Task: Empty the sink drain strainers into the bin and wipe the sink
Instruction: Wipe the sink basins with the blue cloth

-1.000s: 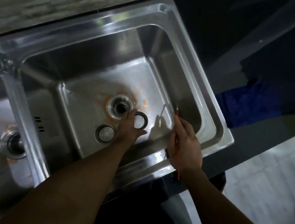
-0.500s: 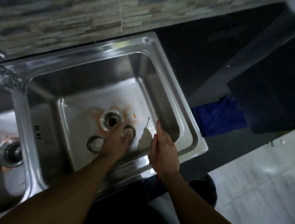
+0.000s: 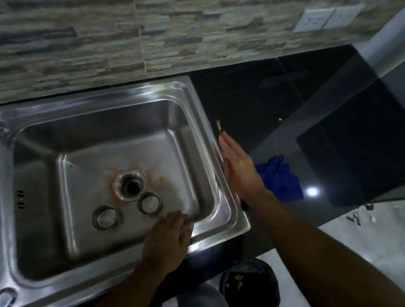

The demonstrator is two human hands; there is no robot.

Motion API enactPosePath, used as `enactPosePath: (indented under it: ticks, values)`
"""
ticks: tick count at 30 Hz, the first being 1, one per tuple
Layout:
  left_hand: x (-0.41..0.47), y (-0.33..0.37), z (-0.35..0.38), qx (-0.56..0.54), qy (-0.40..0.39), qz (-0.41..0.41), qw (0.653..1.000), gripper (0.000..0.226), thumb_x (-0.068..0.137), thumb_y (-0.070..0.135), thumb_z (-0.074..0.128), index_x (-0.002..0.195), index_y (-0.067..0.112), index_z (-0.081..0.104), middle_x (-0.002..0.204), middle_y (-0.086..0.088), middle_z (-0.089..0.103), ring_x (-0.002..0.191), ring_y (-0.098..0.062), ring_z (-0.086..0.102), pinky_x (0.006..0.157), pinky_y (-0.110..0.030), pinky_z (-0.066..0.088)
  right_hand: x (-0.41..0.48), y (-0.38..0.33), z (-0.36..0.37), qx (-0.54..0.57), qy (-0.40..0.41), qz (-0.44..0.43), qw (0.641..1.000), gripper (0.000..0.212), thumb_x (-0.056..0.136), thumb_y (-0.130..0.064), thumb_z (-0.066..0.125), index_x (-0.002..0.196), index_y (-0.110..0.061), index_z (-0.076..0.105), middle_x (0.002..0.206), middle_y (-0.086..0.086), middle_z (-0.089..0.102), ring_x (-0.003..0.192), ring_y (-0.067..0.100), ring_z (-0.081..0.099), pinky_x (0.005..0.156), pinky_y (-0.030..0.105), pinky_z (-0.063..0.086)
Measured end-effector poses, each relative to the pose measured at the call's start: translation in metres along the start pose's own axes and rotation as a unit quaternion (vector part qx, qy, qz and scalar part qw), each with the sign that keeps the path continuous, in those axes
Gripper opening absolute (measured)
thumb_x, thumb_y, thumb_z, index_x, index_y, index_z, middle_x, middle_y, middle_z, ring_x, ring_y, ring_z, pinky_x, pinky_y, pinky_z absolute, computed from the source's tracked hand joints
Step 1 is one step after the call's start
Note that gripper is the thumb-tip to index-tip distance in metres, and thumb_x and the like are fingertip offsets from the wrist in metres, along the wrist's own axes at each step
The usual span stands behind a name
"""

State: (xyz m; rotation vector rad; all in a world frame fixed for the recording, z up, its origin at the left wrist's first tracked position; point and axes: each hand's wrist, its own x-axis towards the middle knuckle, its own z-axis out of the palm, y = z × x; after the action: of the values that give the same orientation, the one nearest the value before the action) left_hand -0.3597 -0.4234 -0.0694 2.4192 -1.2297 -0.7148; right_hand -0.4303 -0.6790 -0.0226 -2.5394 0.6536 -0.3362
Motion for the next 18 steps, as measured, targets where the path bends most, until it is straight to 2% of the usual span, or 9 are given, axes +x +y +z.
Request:
enactPosePath:
  ticks: [1, 3, 5, 8, 11, 15, 18]
  values:
    - [-0.001, 0.004, 0.003, 0.024, 0.003, 0.021, 0.999, 0.062, 0.101, 0.056, 0.023, 0.136, 0.019, 0.058, 0.143, -0.005, 0.059, 0.134, -0.023, 0.053, 0.116, -0.037, 0.036, 0.01, 0.01, -0.006, -0.027, -0.006, -0.005, 1.0, 0.06, 0.1, -0.019, 0.04, 0.158, -0.021, 0.026, 0.167, -0.002, 0.018, 0.142, 0.026, 0.044, 0.113, 0.047, 0.044]
    - [-0.002, 0.009, 0.007, 0.065, 0.009, 0.064, 0.996, 0.067, 0.103, 0.054, 0.019, 0.128, 0.013, 0.065, 0.133, -0.01, 0.066, 0.129, -0.027, 0.059, 0.115, -0.039, 0.035, 0.031, 0.027, -0.012, -0.061, -0.009, -0.003, 0.998, 0.069, 0.097, -0.003, 0.046, 0.158, -0.021, 0.022, 0.168, -0.009, 0.01, 0.117, 0.029, 0.064, 0.091, 0.044, 0.059]
    - [-0.001, 0.006, 0.013, 0.084, 0.028, 0.095, 0.991, 0.058, 0.104, 0.046, 0.029, 0.12, 0.009, 0.07, 0.125, -0.013, 0.07, 0.122, -0.029, 0.064, 0.115, -0.04, 0.038, 0.053, 0.043, -0.015, -0.112, -0.036, -0.016, 0.993, 0.078, 0.091, 0.005, 0.052, 0.158, -0.022, 0.02, 0.168, -0.013, 0.005, 0.1, 0.026, 0.068, 0.081, 0.041, 0.061]
    - [0.001, 0.0, 0.018, 0.089, 0.066, 0.111, 0.988, 0.046, 0.099, 0.035, 0.044, 0.118, 0.004, 0.071, 0.123, -0.016, 0.071, 0.118, -0.029, 0.067, 0.114, -0.039, 0.037, 0.08, 0.066, -0.021, -0.18, -0.076, -0.036, 0.98, 0.086, 0.085, 0.009, 0.058, 0.158, -0.015, 0.02, 0.169, -0.004, 0.002, 0.116, 0.026, 0.063, 0.092, 0.039, 0.058]
    - [0.001, 0.003, 0.018, 0.094, 0.088, 0.107, 0.986, 0.043, 0.095, 0.03, 0.048, 0.116, 0.003, 0.073, 0.119, -0.016, 0.073, 0.111, -0.029, 0.07, 0.111, -0.037, 0.038, 0.101, 0.074, -0.021, -0.232, -0.122, -0.041, 0.964, 0.087, 0.085, 0.009, 0.058, 0.158, -0.01, 0.015, 0.169, 0.004, 0.0, 0.142, 0.026, 0.042, 0.103, 0.04, 0.051]
    - [0.002, 0.007, 0.014, 0.09, 0.075, 0.089, 0.989, 0.043, 0.094, 0.032, 0.045, 0.114, 0.007, 0.074, 0.115, -0.013, 0.075, 0.108, -0.026, 0.072, 0.109, -0.032, 0.036, 0.123, 0.071, -0.017, -0.254, -0.166, -0.005, 0.953, 0.073, 0.092, 0.005, 0.051, 0.157, -0.008, 0.021, 0.169, 0.005, 0.004, 0.148, 0.026, 0.031, 0.108, 0.044, 0.045]
    - [0.002, 0.011, 0.011, 0.084, 0.081, 0.082, 0.99, 0.041, 0.093, 0.031, 0.046, 0.109, 0.008, 0.076, 0.11, -0.014, 0.076, 0.103, -0.028, 0.073, 0.106, -0.033, 0.039, 0.135, 0.065, -0.013, -0.284, -0.191, 0.004, 0.94, 0.065, 0.096, 0.005, 0.048, 0.156, -0.004, 0.025, 0.168, 0.006, 0.005, 0.153, 0.022, 0.022, 0.111, 0.041, 0.044]
